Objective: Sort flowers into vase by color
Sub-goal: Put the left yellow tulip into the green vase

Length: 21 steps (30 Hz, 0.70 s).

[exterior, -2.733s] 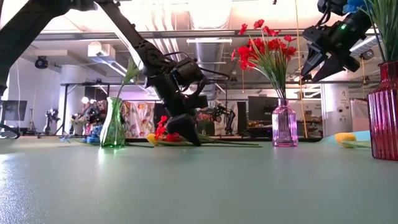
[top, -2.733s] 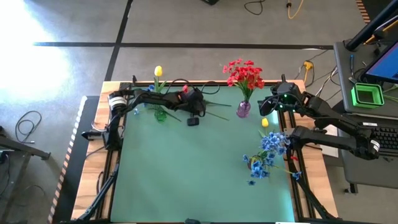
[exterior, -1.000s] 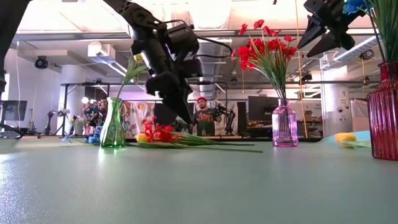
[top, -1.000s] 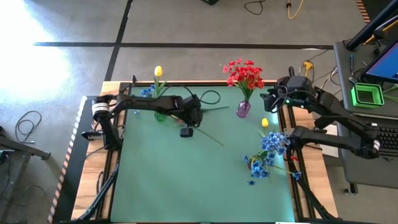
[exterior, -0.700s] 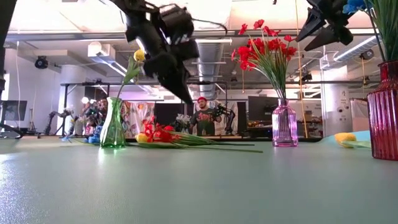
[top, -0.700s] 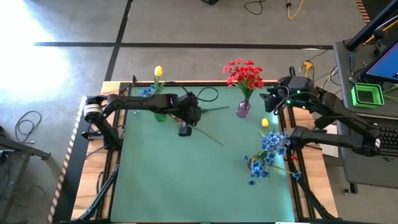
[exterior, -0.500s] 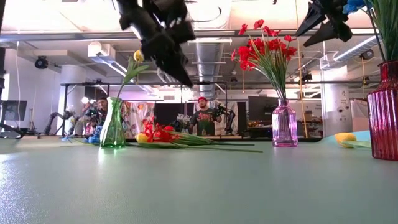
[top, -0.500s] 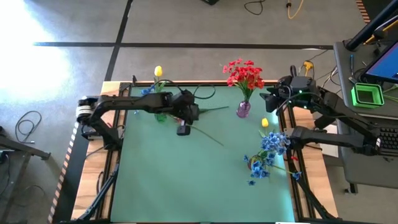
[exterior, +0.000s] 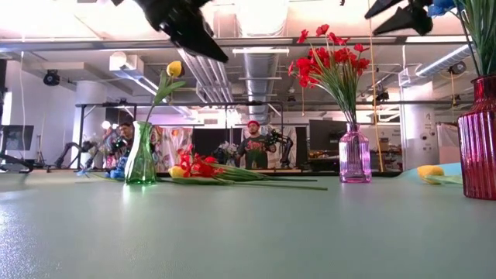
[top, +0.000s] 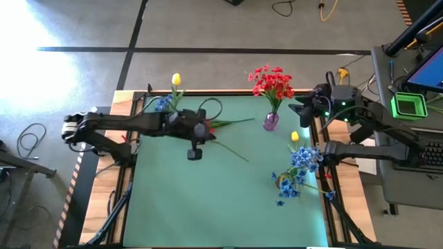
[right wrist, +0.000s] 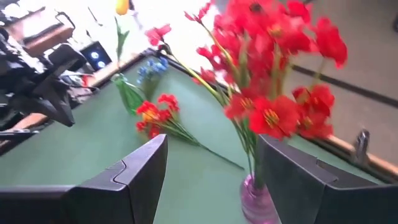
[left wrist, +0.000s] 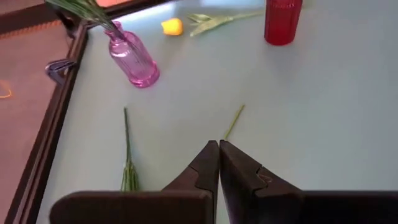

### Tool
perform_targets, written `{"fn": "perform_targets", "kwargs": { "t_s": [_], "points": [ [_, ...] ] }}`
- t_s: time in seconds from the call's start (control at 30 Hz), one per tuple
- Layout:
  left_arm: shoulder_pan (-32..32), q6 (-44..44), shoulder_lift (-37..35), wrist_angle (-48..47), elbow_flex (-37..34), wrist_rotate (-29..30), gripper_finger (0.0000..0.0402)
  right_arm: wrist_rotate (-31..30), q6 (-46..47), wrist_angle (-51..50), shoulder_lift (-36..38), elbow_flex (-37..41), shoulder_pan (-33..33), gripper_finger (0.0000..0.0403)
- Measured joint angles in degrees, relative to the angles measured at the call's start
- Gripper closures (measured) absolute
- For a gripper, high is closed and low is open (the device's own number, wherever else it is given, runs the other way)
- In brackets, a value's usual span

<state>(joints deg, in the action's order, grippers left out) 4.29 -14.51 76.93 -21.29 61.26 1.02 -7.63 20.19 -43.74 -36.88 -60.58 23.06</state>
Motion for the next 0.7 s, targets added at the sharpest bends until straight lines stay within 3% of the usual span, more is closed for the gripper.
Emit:
{"fn": "perform_targets", "kwargs": {
  "t_s": [0.2, 0.47, 0.6, 0.7],
  "points": [
    [-6.36, 3.12, -6.16, 0.12, -2.58, 8.25, 0.0401, -0.01, -2.11, 4.61, -0.99, -1.9, -2.87, 0.0165],
    [-13.67, 3.48, -14.16, 1.79, -6.53, 9.06, 0.0401, -0.23, -4.68, 5.6, -7.41, -7.6, -9.42, 0.0165],
    [-16.14, 3.49, -19.36, 5.42, -10.45, 9.19, 0.0401, -5.3, -5.51, 5.07, -11.43, -10.99, -14.26, 0.0165],
    [-17.62, 4.85, -23.63, 8.08, -14.02, 12.47, 0.0401, -9.63, -6.56, 4.65, -13.77, -13.63, -18.18, 0.0165]
  ]
}}
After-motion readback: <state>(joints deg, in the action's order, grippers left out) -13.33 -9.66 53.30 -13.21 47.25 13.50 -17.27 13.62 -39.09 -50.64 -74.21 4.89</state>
